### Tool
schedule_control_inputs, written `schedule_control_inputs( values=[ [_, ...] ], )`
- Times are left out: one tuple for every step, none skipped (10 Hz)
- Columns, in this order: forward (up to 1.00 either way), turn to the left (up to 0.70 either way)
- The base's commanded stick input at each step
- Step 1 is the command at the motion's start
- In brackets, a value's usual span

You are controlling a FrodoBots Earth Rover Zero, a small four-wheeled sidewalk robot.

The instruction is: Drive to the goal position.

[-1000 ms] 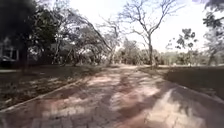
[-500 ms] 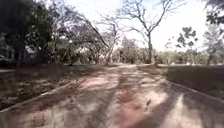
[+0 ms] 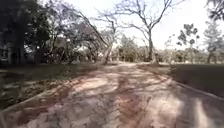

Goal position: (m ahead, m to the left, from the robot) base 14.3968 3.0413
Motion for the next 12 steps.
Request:
schedule_control_inputs(
  values=[
    [0.85, 0.0],
    [0.85, 0.0],
    [0.85, 0.0],
    [0.85, 0.0],
    [0.85, 0.0],
    [0.85, 0.0],
    [0.85, 0.0],
    [0.85, 0.0],
    [0.85, -0.26],
    [0.85, -0.1],
    [0.85, 0.0],
    [0.85, 0.0]
  ],
)
